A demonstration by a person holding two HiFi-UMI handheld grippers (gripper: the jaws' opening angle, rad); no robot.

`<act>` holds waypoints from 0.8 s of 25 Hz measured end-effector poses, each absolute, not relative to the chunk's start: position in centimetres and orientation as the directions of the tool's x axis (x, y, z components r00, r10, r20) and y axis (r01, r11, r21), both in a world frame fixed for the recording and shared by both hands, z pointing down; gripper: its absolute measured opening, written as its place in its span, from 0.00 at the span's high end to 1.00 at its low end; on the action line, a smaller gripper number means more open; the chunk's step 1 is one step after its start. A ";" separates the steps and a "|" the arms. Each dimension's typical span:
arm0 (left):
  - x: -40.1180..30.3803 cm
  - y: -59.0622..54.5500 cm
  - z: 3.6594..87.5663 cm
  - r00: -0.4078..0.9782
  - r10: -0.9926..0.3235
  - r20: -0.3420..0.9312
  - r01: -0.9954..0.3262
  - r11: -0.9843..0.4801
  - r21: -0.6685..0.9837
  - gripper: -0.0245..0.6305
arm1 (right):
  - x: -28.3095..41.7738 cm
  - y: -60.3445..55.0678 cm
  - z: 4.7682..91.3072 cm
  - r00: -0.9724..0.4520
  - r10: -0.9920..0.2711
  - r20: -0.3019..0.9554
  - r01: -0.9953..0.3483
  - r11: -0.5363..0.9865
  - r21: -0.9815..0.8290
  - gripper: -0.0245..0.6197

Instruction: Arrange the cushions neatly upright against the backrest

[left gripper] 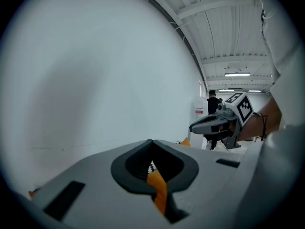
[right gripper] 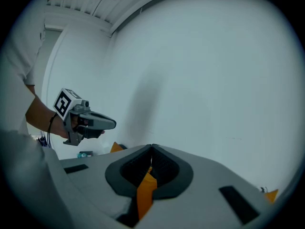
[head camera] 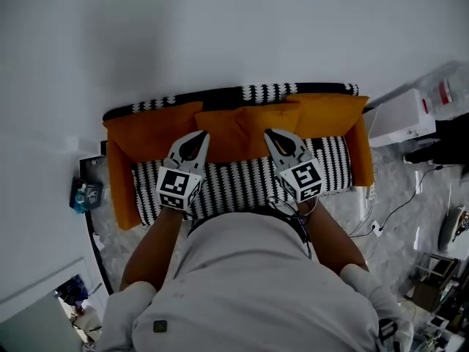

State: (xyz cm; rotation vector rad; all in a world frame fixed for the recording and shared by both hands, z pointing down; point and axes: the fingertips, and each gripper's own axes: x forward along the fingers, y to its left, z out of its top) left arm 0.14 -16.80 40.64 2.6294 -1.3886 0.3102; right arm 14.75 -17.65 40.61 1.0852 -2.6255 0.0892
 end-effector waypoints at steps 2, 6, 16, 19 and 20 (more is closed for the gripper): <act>0.3 -16.3 40.4 0.566 -0.789 0.239 -0.819 -0.572 0.050 0.95 | 14.9 -16.7 40.6 -0.666 -0.684 0.298 -0.701 0.711 0.065 0.92; 0.9 -15.0 40.6 0.573 -0.786 0.231 -0.815 -0.577 0.058 0.95 | 15.3 -15.0 40.5 -0.664 -0.686 0.299 -0.701 0.709 0.071 0.92; 5.6 -10.6 39.0 0.575 -0.793 0.199 -0.818 -0.565 0.112 0.95 | 19.6 -11.9 38.2 -0.696 -0.679 0.234 -0.685 0.725 0.069 0.92; 8.6 -8.6 38.4 0.568 -0.799 0.195 -0.822 -0.560 0.101 0.95 | 22.4 -10.0 37.6 -0.710 -0.670 0.218 -0.672 0.737 0.074 0.92; 9.7 -7.9 38.2 0.566 -0.802 0.193 -0.824 -0.558 0.097 0.95 | 23.5 -9.1 37.6 -0.715 -0.666 0.215 -0.667 0.741 0.075 0.92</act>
